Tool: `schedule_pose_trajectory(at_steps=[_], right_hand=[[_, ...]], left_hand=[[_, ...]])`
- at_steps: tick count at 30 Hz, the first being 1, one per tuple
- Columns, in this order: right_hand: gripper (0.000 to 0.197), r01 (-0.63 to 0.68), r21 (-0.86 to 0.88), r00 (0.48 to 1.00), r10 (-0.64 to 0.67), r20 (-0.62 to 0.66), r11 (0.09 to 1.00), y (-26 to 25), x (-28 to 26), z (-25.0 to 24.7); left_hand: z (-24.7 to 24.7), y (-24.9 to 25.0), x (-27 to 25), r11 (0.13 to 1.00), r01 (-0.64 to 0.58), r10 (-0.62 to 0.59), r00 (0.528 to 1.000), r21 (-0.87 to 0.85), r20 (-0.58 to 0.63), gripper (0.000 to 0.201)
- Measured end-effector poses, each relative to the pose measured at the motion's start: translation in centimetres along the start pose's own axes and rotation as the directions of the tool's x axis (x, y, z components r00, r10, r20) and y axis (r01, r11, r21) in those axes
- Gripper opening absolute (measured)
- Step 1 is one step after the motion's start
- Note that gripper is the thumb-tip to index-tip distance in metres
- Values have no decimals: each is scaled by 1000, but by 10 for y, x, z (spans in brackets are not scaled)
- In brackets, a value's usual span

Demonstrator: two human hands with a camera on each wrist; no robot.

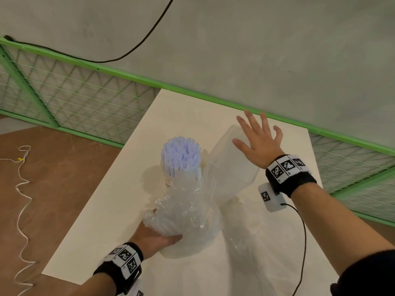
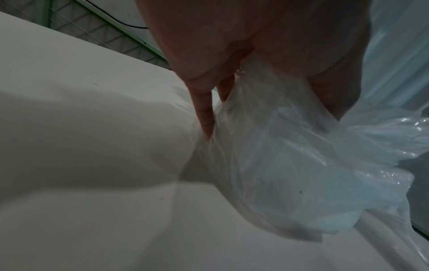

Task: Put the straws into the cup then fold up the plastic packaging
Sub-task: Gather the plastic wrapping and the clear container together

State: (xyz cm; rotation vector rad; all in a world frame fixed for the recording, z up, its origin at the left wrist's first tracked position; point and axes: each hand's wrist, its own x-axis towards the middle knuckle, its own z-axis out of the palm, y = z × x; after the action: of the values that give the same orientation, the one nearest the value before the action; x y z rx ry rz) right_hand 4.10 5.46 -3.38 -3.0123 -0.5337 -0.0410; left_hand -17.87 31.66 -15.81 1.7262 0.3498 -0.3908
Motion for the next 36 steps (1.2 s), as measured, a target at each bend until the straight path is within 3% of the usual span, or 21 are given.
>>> schedule_pose_trajectory(at_steps=[2,4,6,9,11,15,18,28,36], right_hand=[[48,80,167,973,-40,-228,983,-13,-14,-13],[40,244,316,925,-122,-360,917,-34,-35,-23],[44,312,396,934,-202,-296,864,-59,-61,-23],[56,194,416,977,-215,3,889,-85,-96,-8],[66,127,405,975,-189,117,905,-94,-108,8],[74,127,511,979,-192,75,850,-99,-104,29],[77,98,634,975,-201,93,767,-100,-97,36],[61,101,842,984,-176,-8,529,-100,-90,45],[47,83,838,981,-192,27,540,-101,-88,43]], left_hand=[[0,-1,1,1000,-10,10,1000,7,-2,54],[0,-3,2,1000,-3,3,1000,1,-4,55],[0,-6,3,1000,0,0,1000,-7,-6,55],[0,-9,5,1000,-7,7,1000,-22,-8,57],[0,-11,5,1000,-15,16,1000,-27,3,57],[-2,-15,7,1000,-24,24,1000,-20,6,69],[0,-12,5,1000,-19,19,1000,-16,4,62],[1,-2,0,1000,-19,18,1000,-13,-4,55],[0,2,0,1000,-30,30,999,7,16,49]])
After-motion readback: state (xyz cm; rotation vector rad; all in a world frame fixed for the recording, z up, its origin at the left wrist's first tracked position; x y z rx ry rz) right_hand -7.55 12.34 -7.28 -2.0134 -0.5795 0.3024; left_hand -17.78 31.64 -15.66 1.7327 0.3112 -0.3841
